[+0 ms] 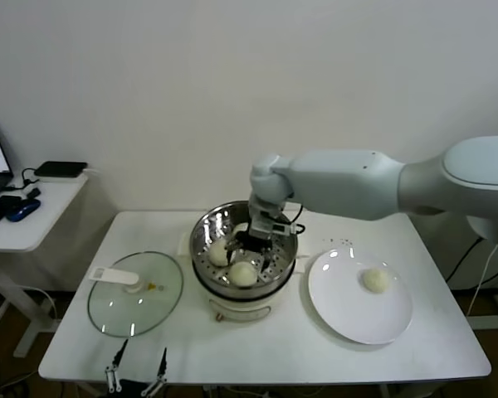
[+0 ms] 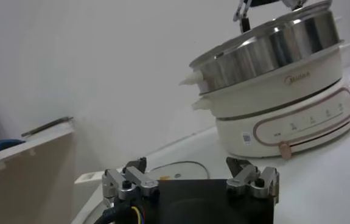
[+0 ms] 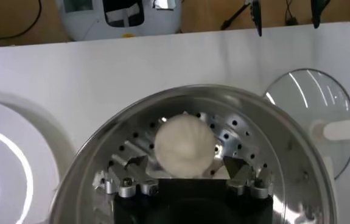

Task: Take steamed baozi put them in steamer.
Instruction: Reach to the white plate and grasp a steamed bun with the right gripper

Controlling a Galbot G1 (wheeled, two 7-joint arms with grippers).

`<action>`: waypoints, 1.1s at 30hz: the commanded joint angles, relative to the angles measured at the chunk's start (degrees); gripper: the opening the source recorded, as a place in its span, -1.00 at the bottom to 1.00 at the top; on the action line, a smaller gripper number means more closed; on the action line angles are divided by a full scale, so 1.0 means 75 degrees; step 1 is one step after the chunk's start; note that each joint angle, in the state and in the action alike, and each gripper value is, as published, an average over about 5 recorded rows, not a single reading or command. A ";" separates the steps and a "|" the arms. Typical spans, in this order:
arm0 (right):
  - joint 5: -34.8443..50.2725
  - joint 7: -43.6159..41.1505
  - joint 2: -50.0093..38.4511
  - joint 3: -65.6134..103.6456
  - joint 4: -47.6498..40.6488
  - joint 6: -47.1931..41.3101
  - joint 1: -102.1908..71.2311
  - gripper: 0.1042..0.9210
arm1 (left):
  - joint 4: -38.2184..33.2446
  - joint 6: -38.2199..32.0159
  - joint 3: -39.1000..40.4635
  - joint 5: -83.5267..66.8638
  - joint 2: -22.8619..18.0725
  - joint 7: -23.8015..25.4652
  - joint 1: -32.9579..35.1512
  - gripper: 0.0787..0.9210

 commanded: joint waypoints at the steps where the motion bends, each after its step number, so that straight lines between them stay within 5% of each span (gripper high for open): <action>1: 0.1870 -0.0620 -0.1058 -0.1388 0.0046 -0.0148 0.1684 0.76 | 0.0022 0.0001 0.0015 0.0015 0.0038 0.0011 -0.0001 0.77; 11: 0.2397 -0.0609 -0.3274 -0.3060 0.0672 -0.3098 0.2356 0.76 | 0.0071 -0.0012 0.0013 0.0028 0.0042 0.0019 -0.0013 0.77; 23: 0.0363 -0.0138 -0.5266 -0.1345 0.0353 -0.4541 -0.0276 0.76 | 0.0085 0.0022 -0.0014 0.0125 -0.0026 0.0035 0.0053 0.77; 33: -0.0595 0.0344 -0.5487 0.1153 -0.0264 -0.4929 -0.2919 0.76 | 0.0067 0.0052 -0.0009 0.0292 -0.0059 0.0034 0.0150 0.77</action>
